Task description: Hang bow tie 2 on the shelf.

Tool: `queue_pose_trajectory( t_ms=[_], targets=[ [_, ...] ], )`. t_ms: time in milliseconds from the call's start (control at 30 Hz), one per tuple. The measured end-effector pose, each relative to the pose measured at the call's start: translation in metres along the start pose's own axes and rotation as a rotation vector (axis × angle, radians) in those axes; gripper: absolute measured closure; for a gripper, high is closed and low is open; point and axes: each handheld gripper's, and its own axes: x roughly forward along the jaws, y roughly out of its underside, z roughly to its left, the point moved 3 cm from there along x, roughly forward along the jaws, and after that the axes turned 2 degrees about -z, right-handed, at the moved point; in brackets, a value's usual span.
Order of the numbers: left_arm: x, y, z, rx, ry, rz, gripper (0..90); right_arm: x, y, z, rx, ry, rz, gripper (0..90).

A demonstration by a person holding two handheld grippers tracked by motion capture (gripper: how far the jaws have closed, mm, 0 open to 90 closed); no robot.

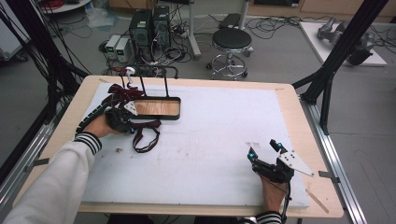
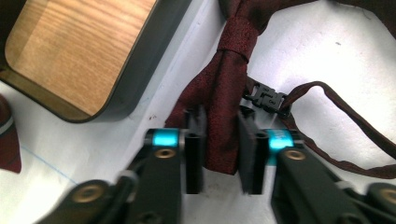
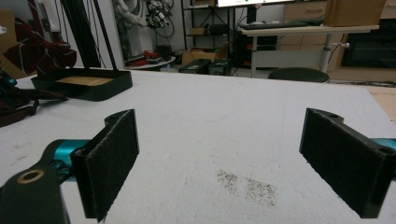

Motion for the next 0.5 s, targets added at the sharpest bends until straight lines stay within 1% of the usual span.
queue_pose_trajectory(
  t_ms=[133, 200, 367, 467, 500],
  targets=[
    [-0.0014, -0.0002, -0.0006, -0.006, -0.003, -0.002, 79.2, -0.0002, 0.0001, 0.0002, 0.001, -0.001, 0.002, 11.0],
    [-0.0027, 0.0, -0.0007, -0.017, 0.0, -0.016, 79.2, -0.0002, 0.0001, 0.0002, 0.001, -0.001, 0.002, 11.0],
    [-0.0041, 0.0004, -0.0011, -0.028, 0.001, -0.024, 79.3, 0.0, 0.0001, 0.0001, -0.004, -0.002, 0.001, 11.1],
    [-0.0056, 0.0, -0.0031, -0.035, 0.007, -0.035, 79.6, 0.0, 0.0001, 0.0002, -0.006, -0.001, 0.002, 11.1],
    [-0.0069, -0.0006, -0.0041, -0.037, 0.003, -0.044, 79.7, -0.0001, 0.0002, 0.0005, -0.003, -0.003, 0.005, 11.0]
  ],
)
